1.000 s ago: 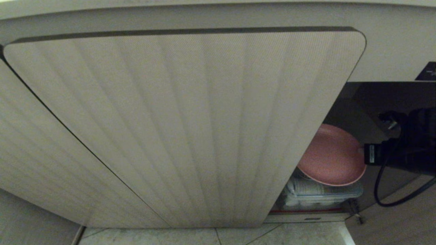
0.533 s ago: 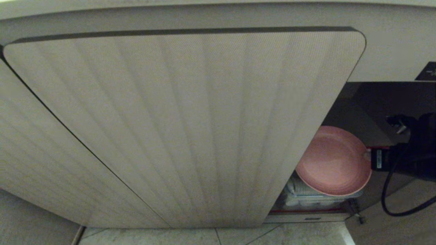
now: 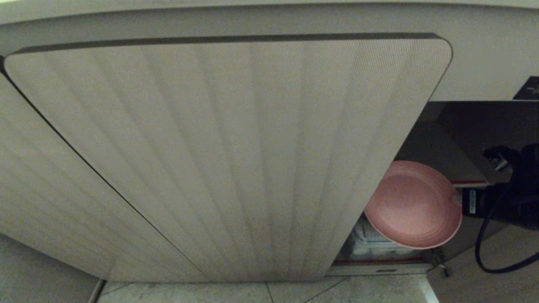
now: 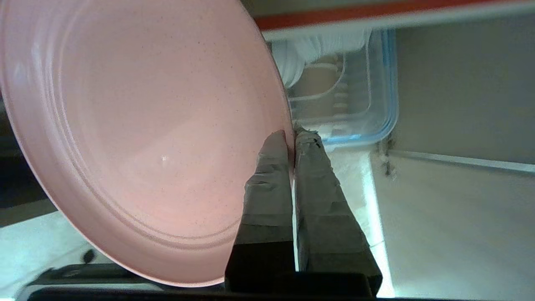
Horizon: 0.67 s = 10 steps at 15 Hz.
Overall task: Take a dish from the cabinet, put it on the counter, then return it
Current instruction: Take the plate from the cabinet
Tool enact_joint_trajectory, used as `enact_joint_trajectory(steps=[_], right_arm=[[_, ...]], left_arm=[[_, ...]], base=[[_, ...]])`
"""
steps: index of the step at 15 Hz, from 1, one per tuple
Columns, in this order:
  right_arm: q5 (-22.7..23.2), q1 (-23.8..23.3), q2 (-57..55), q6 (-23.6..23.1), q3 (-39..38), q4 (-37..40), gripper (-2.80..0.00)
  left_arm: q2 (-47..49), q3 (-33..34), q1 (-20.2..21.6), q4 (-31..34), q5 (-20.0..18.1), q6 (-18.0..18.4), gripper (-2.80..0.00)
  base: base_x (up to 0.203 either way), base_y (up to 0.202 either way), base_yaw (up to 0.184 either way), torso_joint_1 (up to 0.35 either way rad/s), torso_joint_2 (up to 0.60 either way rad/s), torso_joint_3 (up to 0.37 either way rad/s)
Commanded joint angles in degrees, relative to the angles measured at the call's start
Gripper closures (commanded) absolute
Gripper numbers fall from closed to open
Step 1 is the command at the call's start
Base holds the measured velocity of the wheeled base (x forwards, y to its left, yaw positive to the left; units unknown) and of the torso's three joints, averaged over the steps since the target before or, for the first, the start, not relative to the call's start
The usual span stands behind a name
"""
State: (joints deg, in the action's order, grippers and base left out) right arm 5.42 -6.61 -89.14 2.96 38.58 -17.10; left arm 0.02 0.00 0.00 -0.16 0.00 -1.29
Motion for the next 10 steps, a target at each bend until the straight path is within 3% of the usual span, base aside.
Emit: enact_joint_trajectory(steps=[1,10], right_arm=[[0.1,0.0,0.1,1.2,0.0,0.9,0.0],[0.3,0.0,0.9,4.7,-0.9,3.6,0.0]], left_arm=[[0.0,0.0,0.0,0.0,0.0,0.0,0.0],[0.0,0.0,0.0,0.0,0.0,0.0,0.0]], base=[[0.0,0.0,0.0,0.0,0.0,0.0],[0.0,0.0,0.0,0.0,0.0,0.0]])
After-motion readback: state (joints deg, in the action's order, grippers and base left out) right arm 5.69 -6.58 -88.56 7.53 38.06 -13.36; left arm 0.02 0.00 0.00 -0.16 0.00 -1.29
